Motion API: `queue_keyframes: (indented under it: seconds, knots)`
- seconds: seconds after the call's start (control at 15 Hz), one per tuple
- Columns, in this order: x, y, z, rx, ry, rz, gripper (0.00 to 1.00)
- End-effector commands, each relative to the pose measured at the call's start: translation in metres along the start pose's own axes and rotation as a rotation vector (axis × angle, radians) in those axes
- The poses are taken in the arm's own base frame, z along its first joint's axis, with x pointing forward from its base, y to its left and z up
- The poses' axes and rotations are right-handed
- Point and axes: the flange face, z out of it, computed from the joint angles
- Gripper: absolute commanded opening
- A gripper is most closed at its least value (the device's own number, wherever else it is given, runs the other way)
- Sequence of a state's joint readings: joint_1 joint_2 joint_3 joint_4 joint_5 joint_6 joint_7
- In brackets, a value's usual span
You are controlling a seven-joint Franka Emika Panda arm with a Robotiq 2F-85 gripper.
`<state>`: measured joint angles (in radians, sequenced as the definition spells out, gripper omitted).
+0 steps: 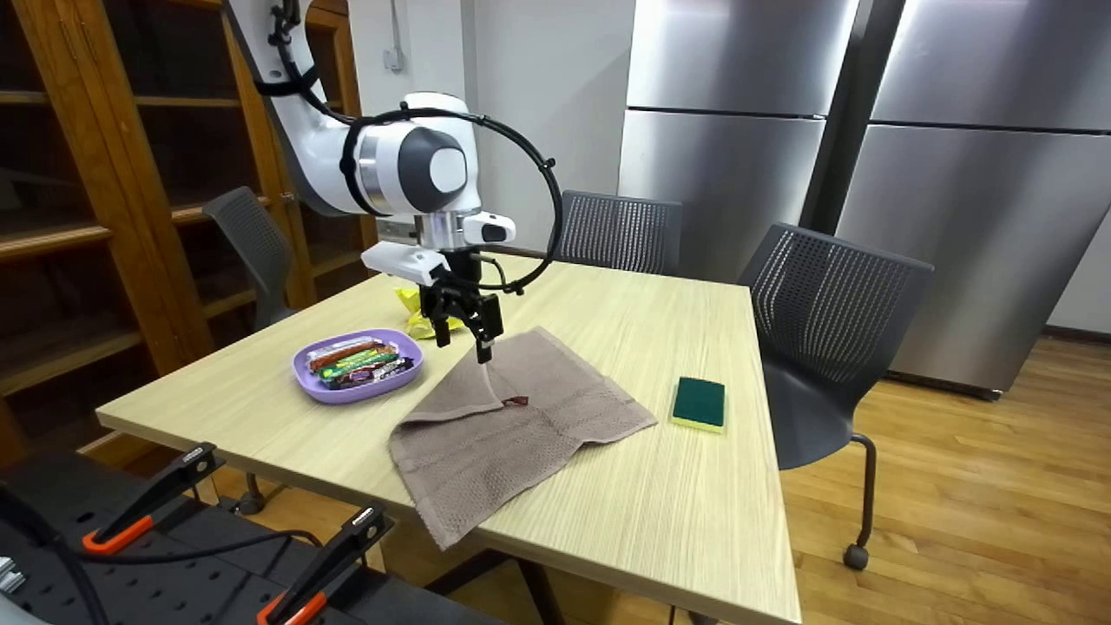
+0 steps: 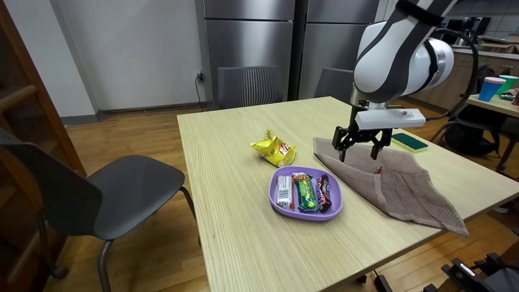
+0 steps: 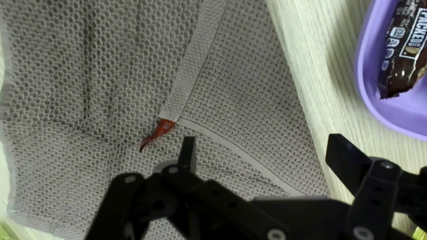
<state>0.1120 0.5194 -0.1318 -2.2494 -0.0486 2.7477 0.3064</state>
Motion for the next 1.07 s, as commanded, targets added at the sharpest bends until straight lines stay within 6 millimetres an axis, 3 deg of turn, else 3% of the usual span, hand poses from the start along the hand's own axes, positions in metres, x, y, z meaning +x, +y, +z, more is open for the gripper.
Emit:
queue_keyframes:
  seconds: [0.0, 0.4, 1.0]
  knots:
    - [0.009, 0.005, -0.003, 0.046, -0.016, -0.081, 1.0]
    - [0.023, 0.008, 0.006, 0.075, -0.021, -0.156, 1.0]
    - [0.04, -0.013, 0.025, 0.086, -0.039, -0.216, 1.0]
